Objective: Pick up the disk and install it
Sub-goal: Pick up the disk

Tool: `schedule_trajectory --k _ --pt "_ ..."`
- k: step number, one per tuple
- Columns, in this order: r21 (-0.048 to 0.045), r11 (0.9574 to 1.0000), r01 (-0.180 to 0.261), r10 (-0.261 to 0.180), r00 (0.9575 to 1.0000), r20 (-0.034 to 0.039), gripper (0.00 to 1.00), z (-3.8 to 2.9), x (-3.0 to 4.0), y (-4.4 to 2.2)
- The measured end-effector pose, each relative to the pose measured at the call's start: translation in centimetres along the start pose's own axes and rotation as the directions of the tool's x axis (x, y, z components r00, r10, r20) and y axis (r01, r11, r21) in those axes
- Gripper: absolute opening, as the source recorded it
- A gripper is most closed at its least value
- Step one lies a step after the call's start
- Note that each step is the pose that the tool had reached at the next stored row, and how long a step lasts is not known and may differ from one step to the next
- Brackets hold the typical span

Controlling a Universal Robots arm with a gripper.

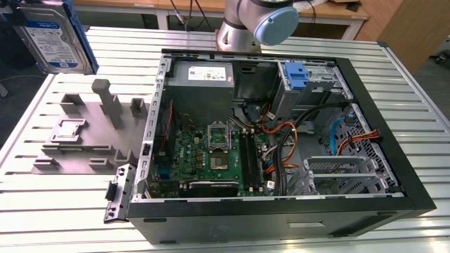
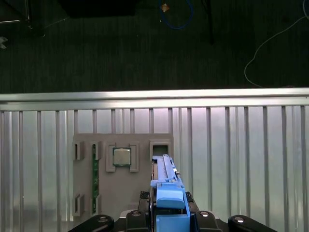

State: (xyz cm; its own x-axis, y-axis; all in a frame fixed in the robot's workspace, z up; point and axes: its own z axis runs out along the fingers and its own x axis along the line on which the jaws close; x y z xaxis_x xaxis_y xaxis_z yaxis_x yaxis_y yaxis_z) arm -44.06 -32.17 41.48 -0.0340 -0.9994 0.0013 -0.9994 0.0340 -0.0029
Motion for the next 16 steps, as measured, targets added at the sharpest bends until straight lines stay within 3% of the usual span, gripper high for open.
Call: schedule_trajectory --k 16 --pt "-0.0001 1.0 0.0 0.0 1.0 0.0 0.37 -1.14 0.0 -0.01"
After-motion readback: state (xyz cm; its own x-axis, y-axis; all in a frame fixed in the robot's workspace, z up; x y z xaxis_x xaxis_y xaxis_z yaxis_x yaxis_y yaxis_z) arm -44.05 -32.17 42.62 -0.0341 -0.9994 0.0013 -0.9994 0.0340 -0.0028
